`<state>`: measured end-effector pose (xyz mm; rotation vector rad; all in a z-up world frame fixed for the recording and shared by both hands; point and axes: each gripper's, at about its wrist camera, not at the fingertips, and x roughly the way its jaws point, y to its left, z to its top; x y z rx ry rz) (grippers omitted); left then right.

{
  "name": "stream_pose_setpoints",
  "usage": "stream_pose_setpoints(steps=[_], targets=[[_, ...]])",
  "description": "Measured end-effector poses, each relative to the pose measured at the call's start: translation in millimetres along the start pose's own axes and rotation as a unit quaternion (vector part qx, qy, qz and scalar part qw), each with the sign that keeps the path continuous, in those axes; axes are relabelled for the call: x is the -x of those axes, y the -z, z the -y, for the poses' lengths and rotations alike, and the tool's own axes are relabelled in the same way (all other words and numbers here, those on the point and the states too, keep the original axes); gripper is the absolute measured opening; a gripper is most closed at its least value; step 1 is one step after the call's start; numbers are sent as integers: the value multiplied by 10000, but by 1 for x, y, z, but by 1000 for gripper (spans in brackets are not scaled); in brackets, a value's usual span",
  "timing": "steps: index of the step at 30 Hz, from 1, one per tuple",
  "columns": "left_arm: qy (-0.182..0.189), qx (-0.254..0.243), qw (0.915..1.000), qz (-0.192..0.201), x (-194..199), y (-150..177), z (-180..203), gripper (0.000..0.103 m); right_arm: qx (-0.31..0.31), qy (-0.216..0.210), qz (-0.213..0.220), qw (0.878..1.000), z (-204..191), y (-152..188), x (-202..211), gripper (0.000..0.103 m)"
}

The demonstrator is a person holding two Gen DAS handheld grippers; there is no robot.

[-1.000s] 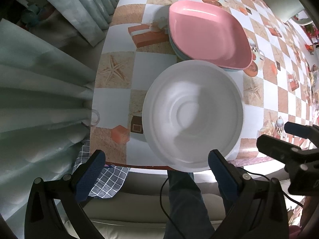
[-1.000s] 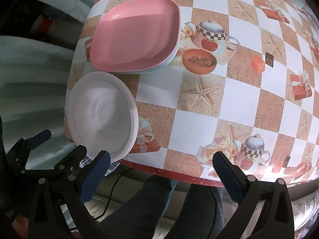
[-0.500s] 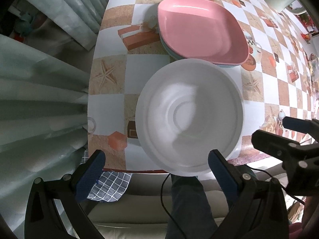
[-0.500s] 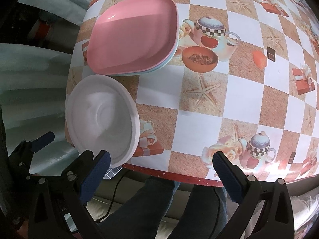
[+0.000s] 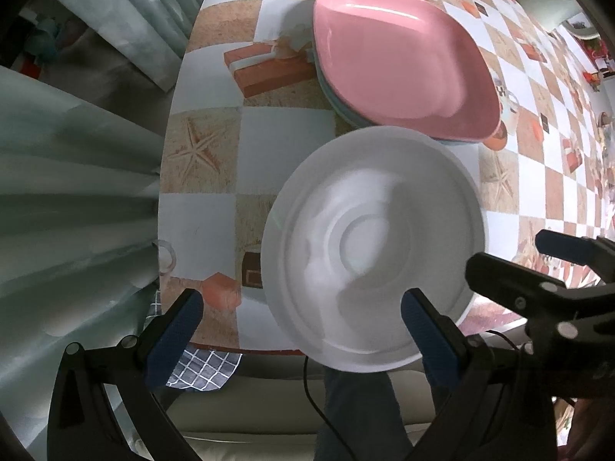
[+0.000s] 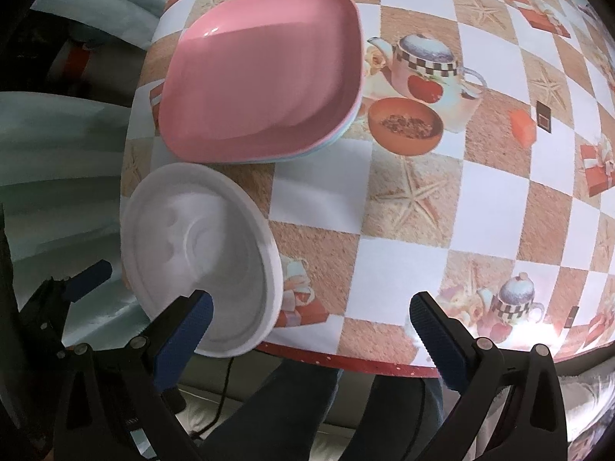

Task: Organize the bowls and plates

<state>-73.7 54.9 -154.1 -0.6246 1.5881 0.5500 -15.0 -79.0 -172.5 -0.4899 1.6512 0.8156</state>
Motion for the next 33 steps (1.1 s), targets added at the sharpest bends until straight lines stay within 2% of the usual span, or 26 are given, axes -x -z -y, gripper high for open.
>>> stream_pose_setpoints(steps=[8, 15, 27, 29, 30, 31, 33], targets=[[12, 142, 9999, 6, -3, -7, -10, 103, 12, 19, -83, 10000, -4, -6, -8, 103], [4, 44, 10000, -29, -11, -5, -5, 103, -30, -3, -176, 9998, -5, -8, -20, 103], [168, 98, 9997, -111, -32, -9, -9, 103, -48, -362, -296, 9989, -17, -19, -37, 103], [233, 65, 9996, -124, -32, -12, -7, 100, -129, -528, -361, 9979, -15, -21, -39, 89], [276, 56, 9995, -127, -33, -12, -7, 99, -147, -567, -401, 9975, -14, -21, -41, 77], [333, 42, 9994, -129, -33, -12, -6, 97, -166, -590, -439, 9972, -14, -21, -42, 71], [388, 17, 9991, -157, -35, -12, -5, 93, -208, -664, -491, 9964, -13, -22, -45, 71]])
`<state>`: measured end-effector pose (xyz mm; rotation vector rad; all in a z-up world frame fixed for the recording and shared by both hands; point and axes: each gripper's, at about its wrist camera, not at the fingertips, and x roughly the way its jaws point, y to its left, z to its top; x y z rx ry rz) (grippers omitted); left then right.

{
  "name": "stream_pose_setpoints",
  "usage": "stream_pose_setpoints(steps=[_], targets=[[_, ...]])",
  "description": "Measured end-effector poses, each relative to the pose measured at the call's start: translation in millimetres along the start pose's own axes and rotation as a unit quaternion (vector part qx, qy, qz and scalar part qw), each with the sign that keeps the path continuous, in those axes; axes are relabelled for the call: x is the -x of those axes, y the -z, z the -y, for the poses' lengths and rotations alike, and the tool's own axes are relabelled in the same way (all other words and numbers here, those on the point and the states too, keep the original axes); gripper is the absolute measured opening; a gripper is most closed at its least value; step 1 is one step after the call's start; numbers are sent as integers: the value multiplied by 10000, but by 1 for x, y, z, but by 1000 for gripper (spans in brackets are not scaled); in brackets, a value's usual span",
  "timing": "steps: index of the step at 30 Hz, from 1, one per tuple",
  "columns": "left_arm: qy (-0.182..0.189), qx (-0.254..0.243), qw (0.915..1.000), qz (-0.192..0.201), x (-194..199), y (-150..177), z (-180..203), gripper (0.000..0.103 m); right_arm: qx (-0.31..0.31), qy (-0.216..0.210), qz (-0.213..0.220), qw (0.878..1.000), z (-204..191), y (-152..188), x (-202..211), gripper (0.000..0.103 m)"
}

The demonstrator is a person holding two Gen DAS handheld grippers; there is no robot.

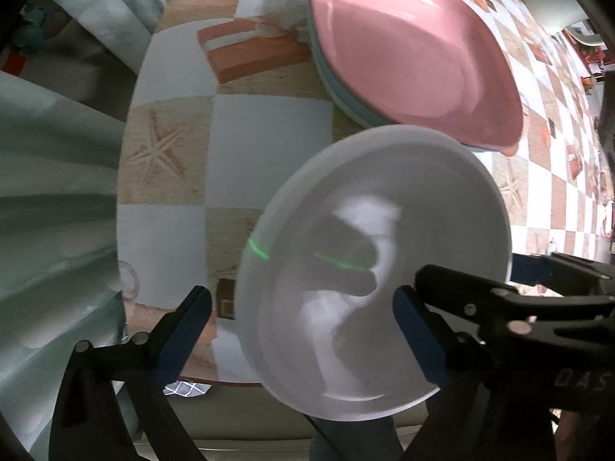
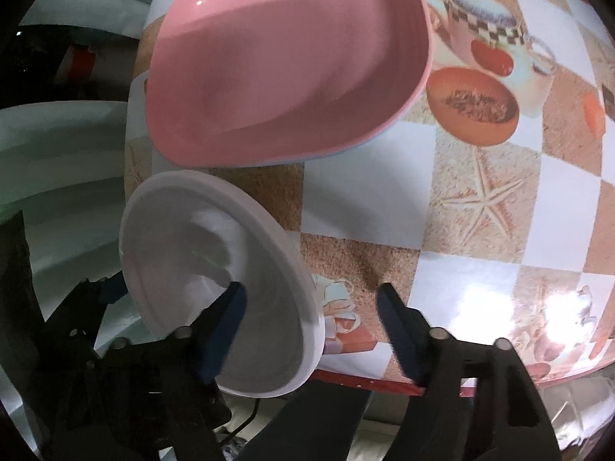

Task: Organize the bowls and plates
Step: 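Close both grippers on the rim of the stacked white plates, then lift the white plates with both grippers and carry them over the pink plate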

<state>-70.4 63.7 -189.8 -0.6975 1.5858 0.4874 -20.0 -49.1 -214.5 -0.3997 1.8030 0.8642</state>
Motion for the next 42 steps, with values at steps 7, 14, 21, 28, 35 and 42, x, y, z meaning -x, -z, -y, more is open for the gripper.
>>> stream_pose_setpoints(steps=[7, 14, 21, 28, 35, 42], targets=[[66, -115, 9998, -158, -11, 4, 12, 84, 83, -97, -111, 9999, -3, -1, -4, 41], [137, -285, 9995, -91, -7, 7, 29, 71, 469, 272, 11, 9985, -20, 0, 1, 38], [82, -218, 9997, 1, -4, 11, 35, 71, 677, 409, 124, 9968, -27, 5, 10, 39], [90, -201, 9997, 102, 5, 18, 37, 71, 686, 321, 156, 9970, -23, 5, 20, 39], [108, -222, 9996, 164, 10, 24, 45, 71, 642, 205, 159, 9976, -16, 3, 27, 39], [67, -242, 9993, 264, 18, 50, 32, 71, 636, 124, 207, 9977, -8, 14, 28, 39]])
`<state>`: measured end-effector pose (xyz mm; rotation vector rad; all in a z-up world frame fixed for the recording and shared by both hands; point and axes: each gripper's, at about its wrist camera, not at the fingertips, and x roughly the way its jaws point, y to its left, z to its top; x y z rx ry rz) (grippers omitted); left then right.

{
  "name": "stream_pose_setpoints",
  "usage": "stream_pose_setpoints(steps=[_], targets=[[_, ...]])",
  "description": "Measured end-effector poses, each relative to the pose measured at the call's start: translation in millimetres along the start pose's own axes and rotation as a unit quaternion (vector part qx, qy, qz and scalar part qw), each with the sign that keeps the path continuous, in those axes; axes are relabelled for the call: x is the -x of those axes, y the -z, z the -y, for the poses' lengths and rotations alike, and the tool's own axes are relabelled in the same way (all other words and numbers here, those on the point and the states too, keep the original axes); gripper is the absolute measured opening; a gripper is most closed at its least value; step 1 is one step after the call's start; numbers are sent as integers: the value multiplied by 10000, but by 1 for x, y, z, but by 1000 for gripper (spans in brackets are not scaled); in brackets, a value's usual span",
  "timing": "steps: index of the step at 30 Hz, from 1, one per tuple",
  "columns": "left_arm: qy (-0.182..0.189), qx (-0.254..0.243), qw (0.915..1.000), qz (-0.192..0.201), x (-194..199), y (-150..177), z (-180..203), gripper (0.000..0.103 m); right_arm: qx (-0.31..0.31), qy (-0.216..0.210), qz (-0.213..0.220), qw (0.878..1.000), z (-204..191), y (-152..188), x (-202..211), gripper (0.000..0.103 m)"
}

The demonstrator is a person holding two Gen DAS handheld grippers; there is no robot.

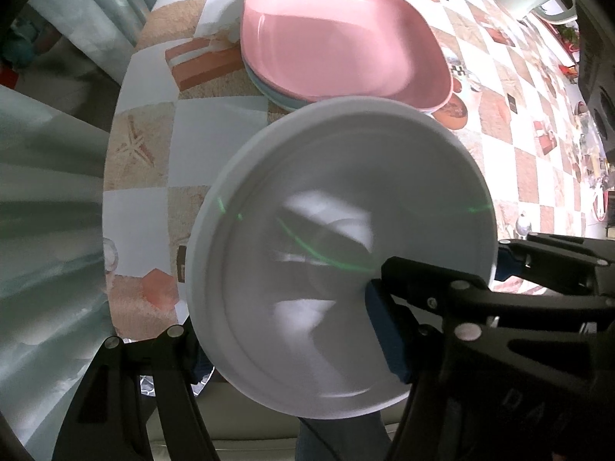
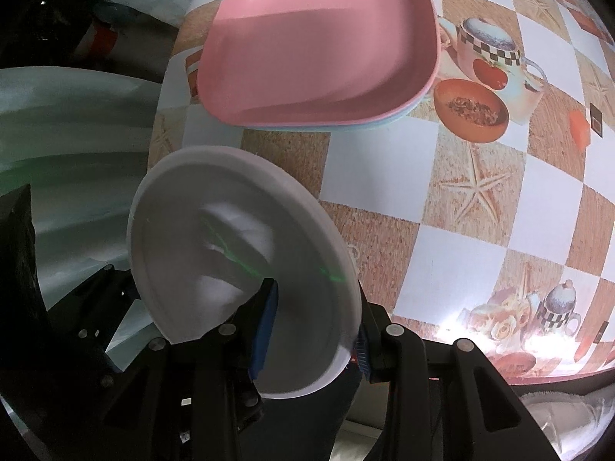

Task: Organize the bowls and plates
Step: 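Lift the white plates with both grippers and carry them over the pink plate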

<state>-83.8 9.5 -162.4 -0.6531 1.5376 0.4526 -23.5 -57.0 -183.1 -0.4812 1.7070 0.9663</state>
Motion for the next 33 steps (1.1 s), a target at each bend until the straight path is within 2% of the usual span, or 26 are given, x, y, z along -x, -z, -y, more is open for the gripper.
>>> stream_pose_setpoints(steps=[7, 16, 19, 25, 33], targets=[[-66, 11, 9999, 151, 19, 0, 3, 71, 14, -61, 110, 9999, 7, -9, 9, 39], [-166, -45, 9986, 500, 55, -11, 10, 71, 25, -76, 492, 9988, 14, -21, 49, 39], [-147, -85, 9976, 672, 66, -38, 12, 71, 48, 7, 674, 9977, 17, -33, 65, 39], [-133, -82, 9957, 910, 81, -68, 10, 71, 134, 161, 939, 9954, 18, -59, 87, 39], [-201, -33, 9958, 891, 68, -102, 11, 71, 168, 285, 961, 9948, 15, -93, 86, 39]])
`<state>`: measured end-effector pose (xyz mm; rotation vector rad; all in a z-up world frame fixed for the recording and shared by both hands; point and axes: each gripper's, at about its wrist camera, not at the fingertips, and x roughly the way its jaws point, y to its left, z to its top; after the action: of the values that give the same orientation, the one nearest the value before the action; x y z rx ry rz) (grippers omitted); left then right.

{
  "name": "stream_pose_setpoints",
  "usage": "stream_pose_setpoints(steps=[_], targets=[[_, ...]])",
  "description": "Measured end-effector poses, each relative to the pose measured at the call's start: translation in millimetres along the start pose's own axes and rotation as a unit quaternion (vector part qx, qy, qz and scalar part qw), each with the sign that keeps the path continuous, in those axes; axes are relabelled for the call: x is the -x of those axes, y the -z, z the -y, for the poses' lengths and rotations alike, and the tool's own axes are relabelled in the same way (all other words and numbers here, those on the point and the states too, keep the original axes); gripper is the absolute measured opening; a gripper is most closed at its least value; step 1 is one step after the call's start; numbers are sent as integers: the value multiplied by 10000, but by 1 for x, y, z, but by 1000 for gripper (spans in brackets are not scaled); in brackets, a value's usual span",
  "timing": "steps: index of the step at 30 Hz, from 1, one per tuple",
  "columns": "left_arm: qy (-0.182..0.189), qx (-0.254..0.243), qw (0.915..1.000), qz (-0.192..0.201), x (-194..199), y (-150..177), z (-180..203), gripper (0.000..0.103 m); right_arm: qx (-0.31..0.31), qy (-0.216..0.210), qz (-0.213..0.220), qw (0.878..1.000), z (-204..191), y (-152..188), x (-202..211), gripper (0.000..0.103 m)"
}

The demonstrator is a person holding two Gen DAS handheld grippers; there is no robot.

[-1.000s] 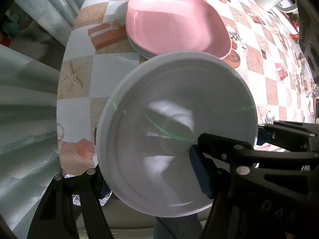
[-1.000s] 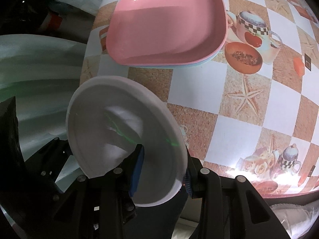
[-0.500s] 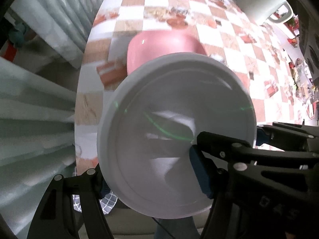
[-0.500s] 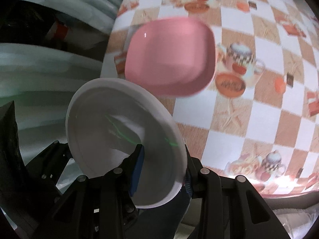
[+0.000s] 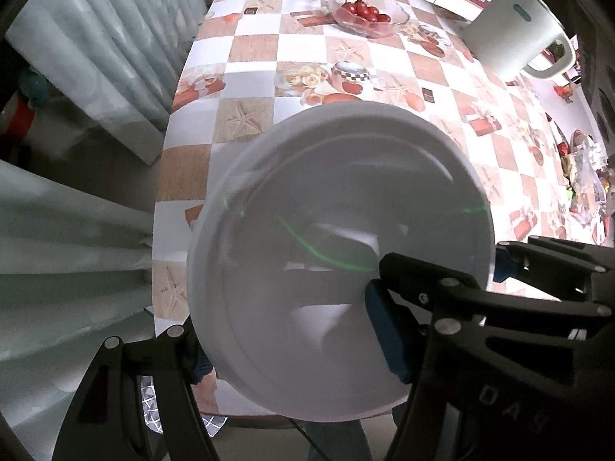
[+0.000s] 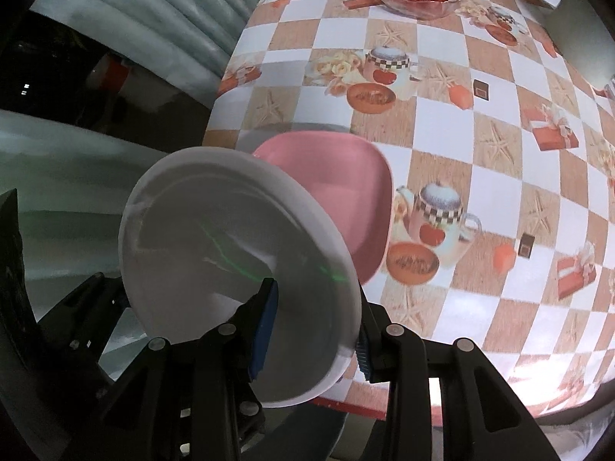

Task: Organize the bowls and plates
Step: 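Lift the white plates with both grippers and carry them over the pink plate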

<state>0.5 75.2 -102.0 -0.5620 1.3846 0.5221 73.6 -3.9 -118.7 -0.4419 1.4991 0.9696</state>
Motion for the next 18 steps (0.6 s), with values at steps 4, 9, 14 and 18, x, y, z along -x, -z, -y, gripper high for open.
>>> stream_pose_setpoints(steps=[4, 9, 14, 18], targets=[[-25, 40, 10000, -46, -10, -9, -1, 71, -10, -19, -49, 10000, 3, -13, -10, 40], [-66, 92, 9999, -128, -23, -20, -4, 71, -31, -68, -139, 9999, 9, -27, -22, 40], [-118, 132, 9996, -237, -36, -29, -4, 71, -35, -70, -226, 9997, 15, -37, -34, 40], [-143, 126, 9994, -291, -44, -33, -3, 71, -63, -50, -254, 9996, 19, -43, -46, 41]])
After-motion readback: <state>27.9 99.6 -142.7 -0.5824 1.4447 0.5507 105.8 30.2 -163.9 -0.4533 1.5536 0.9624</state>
